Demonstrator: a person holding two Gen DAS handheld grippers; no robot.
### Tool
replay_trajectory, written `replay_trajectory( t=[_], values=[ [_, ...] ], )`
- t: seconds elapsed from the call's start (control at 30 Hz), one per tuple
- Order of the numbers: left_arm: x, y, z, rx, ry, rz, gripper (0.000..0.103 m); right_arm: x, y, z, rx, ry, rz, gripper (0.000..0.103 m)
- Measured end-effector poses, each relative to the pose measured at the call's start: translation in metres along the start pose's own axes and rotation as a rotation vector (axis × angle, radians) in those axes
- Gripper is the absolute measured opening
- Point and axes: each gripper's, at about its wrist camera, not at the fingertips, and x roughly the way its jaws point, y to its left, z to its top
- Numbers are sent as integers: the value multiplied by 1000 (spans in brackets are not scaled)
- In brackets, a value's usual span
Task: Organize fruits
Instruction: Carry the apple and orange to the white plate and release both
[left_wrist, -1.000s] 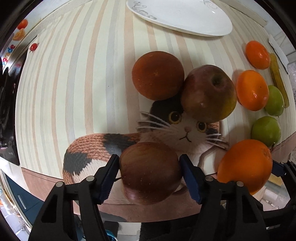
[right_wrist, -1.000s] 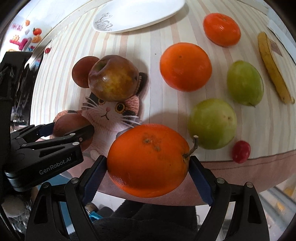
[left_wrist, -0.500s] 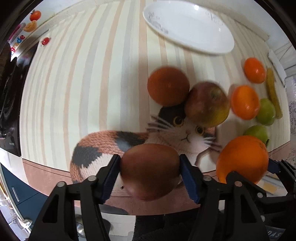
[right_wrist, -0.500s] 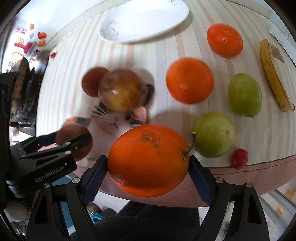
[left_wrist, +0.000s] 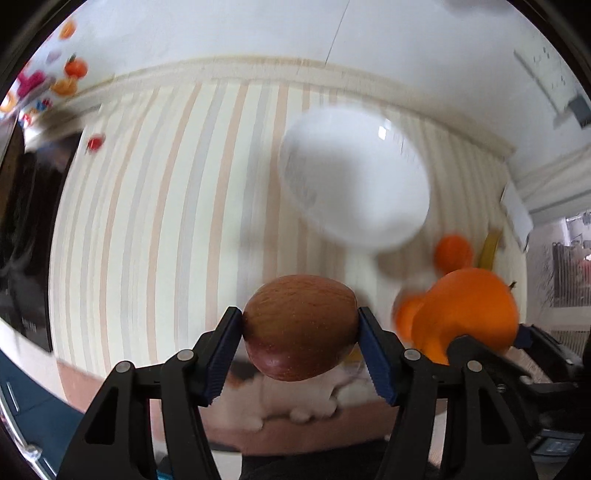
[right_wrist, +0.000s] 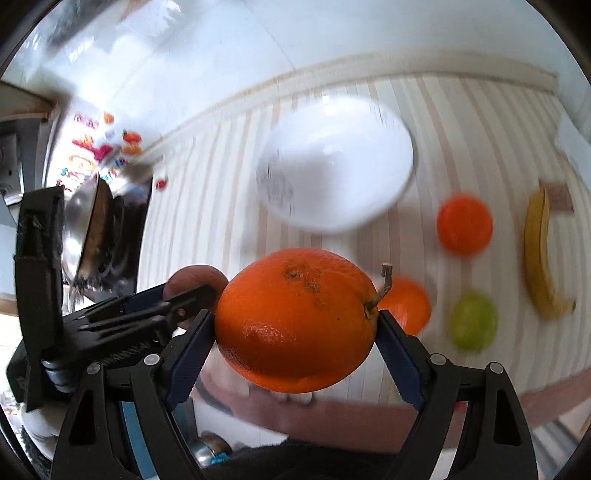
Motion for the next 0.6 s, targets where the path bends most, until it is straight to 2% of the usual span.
replay_trajectory(
  t=[0.17,0.3,0.43,0.6],
  values=[
    [16,-14,80,6,-27,19,60,21,-15,71,-20,-32,-66,88],
    [60,-26,135,4,18,31,60,59,-34,118,-39,-4,-120,88],
    [101,-29,173,-16,105,-7,60,93,-47,148,-57,36,-159,88],
    [132,-32,191,-36,177,-36,60,119,-57,168,-75,83,-165,88]
  ],
)
